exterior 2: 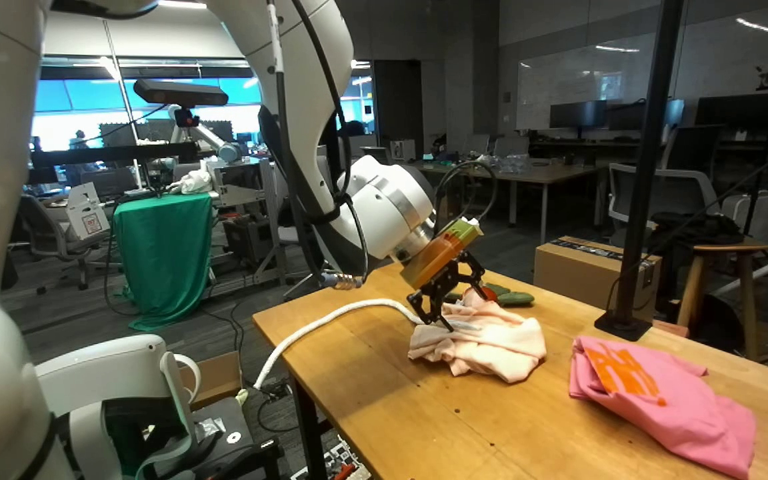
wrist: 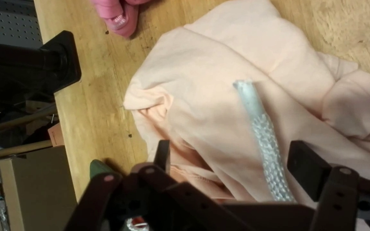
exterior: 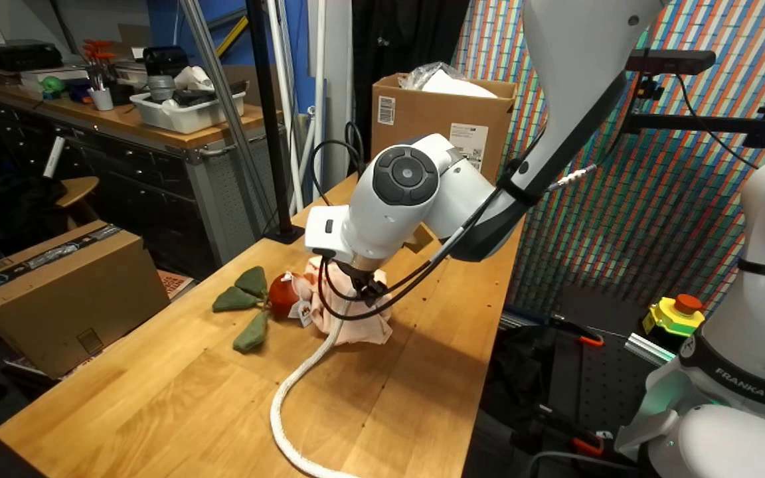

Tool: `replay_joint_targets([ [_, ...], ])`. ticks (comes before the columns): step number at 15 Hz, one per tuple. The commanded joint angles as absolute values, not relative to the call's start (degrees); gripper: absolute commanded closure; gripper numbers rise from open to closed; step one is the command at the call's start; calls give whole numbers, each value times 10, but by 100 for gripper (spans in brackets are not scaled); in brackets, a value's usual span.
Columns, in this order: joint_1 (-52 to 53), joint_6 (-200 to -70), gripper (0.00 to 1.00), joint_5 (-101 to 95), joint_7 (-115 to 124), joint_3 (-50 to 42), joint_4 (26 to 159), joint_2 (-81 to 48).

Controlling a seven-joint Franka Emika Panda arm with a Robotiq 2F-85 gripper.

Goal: Separate the things on the heap

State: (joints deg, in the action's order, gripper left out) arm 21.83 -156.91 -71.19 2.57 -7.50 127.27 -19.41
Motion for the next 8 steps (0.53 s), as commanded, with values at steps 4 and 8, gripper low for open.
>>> replay_joint_targets([
  [4,214,-1580,62,-717,7,-76,1255,-204],
  [8,212,-1580,92,-713,-1,-76,1253,-209],
])
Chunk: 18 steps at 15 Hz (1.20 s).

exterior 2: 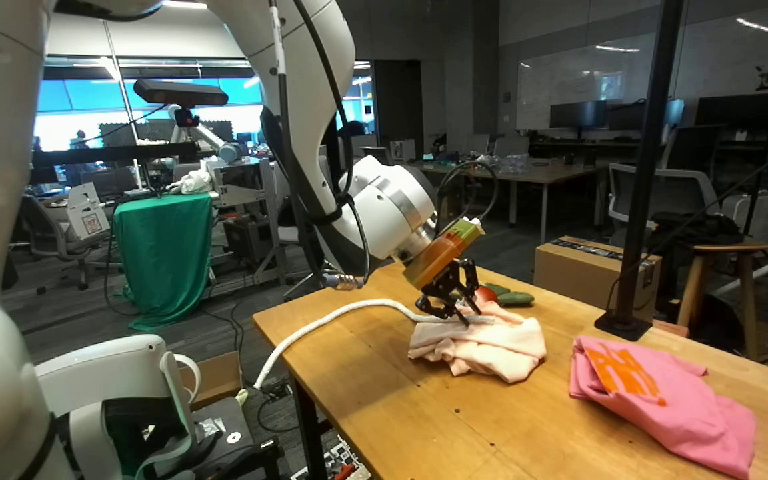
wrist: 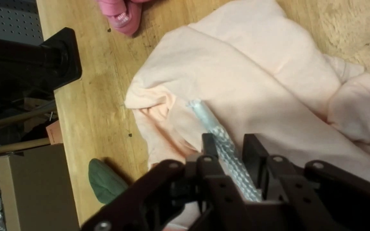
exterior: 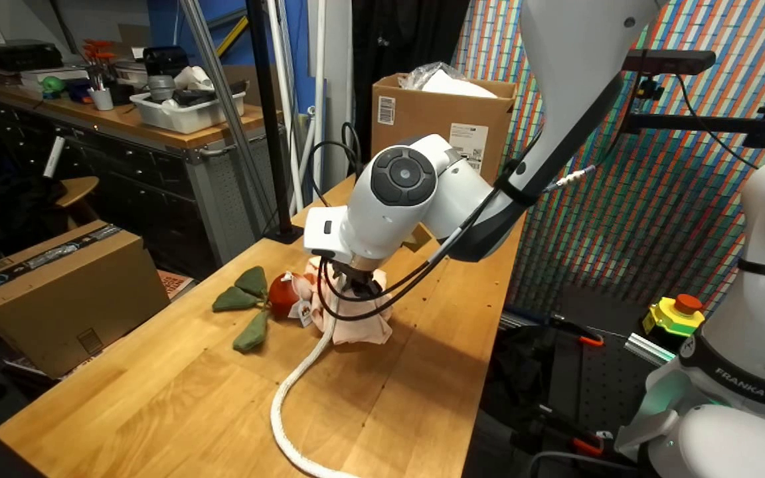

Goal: Separate the things on the heap

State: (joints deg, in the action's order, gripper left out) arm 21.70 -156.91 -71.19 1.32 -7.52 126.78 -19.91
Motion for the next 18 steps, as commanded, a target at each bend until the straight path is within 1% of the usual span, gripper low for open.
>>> replay_joint_targets([
  [1,210,-1580,94,-710,-5,-75,1252,-211],
  [3,208,-1580,97,-705,-11,-75,1251,-214],
  [5,205,-1580,94,-703,-14,-75,1249,-217],
  [18,218,-1537,96,-642,-4,-61,1264,-197],
])
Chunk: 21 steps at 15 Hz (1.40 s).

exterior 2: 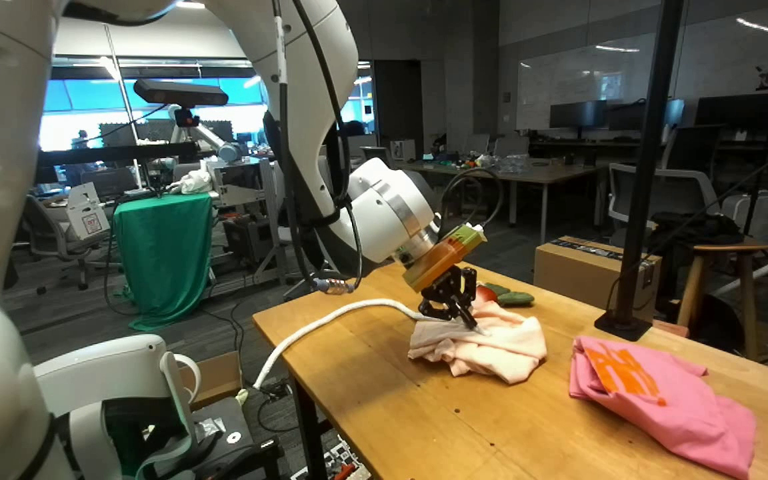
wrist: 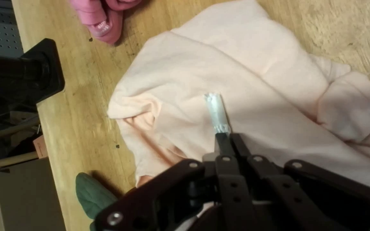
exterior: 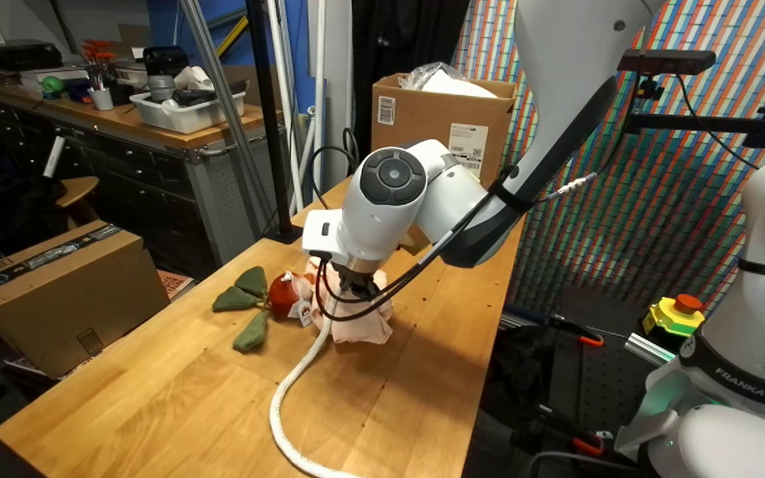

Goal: Separate the things on the heap

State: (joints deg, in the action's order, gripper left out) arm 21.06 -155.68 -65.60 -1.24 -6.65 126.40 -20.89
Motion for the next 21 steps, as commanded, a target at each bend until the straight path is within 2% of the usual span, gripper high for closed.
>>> replay_joint_targets([
  [1,221,-1532,96,-643,0,-60,1265,-195],
  [4,231,-1506,96,-640,9,-56,1268,-189],
  [5,190,-1484,96,-650,15,-8,1268,-185],
  [12,166,-1360,96,-544,-11,80,1263,-182],
  [21,161,-1266,96,-398,-46,117,1227,-199],
])
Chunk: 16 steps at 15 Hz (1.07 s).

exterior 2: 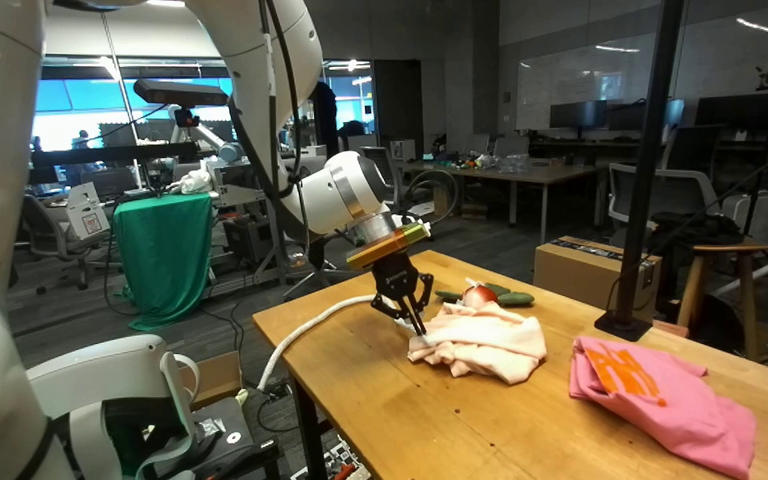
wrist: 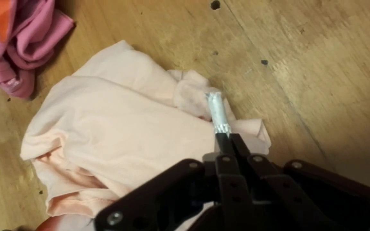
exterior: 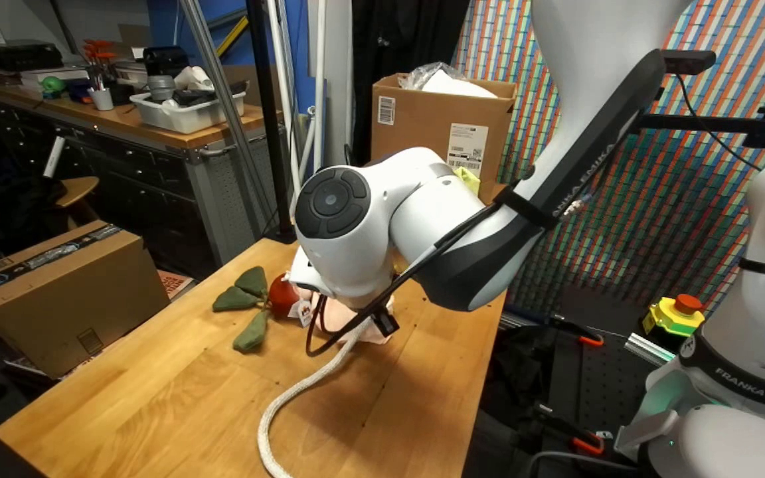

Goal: Separate the things on the heap

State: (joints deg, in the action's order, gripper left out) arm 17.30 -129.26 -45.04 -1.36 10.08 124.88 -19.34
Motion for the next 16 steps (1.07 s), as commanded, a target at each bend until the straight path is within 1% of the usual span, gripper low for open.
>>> replay_joint_targets([
  [1,157,-1268,96,-374,-55,119,1224,-200],
  [9,134,-1295,96,-175,-131,130,1205,-215],
  [16,121,-1343,96,-61,-126,134,1204,-230],
])
